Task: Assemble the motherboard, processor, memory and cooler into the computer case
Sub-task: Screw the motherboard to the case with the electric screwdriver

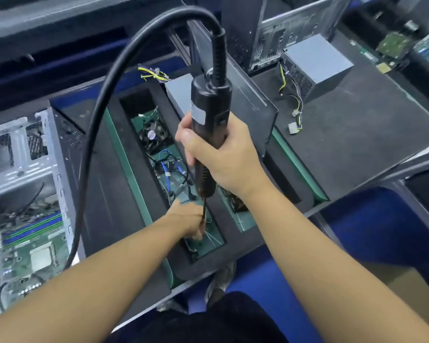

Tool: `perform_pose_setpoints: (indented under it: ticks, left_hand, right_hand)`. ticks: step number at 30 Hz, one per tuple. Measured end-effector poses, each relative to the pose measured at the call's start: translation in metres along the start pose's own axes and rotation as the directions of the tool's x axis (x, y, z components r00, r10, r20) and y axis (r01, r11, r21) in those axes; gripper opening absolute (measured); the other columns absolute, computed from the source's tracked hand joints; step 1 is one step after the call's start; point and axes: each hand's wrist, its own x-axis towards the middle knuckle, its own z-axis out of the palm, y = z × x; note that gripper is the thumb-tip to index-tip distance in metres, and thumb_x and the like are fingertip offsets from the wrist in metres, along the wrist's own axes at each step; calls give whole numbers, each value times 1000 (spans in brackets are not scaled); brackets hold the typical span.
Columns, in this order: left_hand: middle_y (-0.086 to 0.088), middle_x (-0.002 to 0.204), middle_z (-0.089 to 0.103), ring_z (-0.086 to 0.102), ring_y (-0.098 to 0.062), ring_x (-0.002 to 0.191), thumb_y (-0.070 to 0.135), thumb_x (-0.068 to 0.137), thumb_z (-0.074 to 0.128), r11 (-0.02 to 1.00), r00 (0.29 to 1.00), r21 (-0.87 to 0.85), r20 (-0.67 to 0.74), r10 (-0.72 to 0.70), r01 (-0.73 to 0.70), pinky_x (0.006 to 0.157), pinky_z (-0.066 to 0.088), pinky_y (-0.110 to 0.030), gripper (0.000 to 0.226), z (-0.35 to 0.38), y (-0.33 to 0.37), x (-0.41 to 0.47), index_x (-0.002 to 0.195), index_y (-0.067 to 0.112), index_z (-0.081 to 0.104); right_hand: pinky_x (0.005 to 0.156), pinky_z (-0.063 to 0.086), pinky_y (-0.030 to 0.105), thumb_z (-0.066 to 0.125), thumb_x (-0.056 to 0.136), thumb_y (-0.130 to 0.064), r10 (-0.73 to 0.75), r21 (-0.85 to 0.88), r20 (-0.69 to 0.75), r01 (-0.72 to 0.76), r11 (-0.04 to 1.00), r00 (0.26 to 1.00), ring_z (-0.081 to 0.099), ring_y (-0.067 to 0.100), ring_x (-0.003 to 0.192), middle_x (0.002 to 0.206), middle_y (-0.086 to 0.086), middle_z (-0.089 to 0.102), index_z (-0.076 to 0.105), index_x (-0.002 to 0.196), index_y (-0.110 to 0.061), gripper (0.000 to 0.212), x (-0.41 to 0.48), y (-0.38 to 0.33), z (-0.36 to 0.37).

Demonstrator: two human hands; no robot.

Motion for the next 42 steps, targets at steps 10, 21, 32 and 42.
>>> perform_pose_setpoints:
  ticks: [10,21,32,42]
  left_hand:
    - [-2,109,68,66,-27,102,15,85,66,967,985,188,-36,-169,173,70,43,-30,23,52,16,43,108,14,65]
    - [-6,103,61,66,-29,98,16,76,66,976,978,-60,-22,-209,208,72,51,-33,26,45,14,41,101,14,59]
    - [-11,64,67,64,-22,60,-3,75,55,453,988,-891,-97,-118,-34,60,55,-27,19,-38,-29,-36,62,9,62]
    - [-9,79,75,70,-15,65,15,77,81,388,843,-825,-505,-184,-410,60,53,-18,10,-63,-159,-183,72,22,77]
  right_hand:
    - [70,52,41,68,87,-7,57,16,-19,-56,998,998,57,22,63,72,19,60,56,88,8,20,-8,15,-27]
    - [71,51,34,69,88,-4,60,-1,-13,-61,998,998,56,17,63,66,2,58,57,90,8,17,-5,10,-30]
    - [65,53,37,69,85,-18,-42,-90,56,47,995,998,57,19,59,73,13,62,60,95,-1,22,8,-40,19]
    - [63,52,46,66,89,-9,-342,16,223,348,937,913,56,27,56,76,24,58,53,102,11,27,20,-134,150]
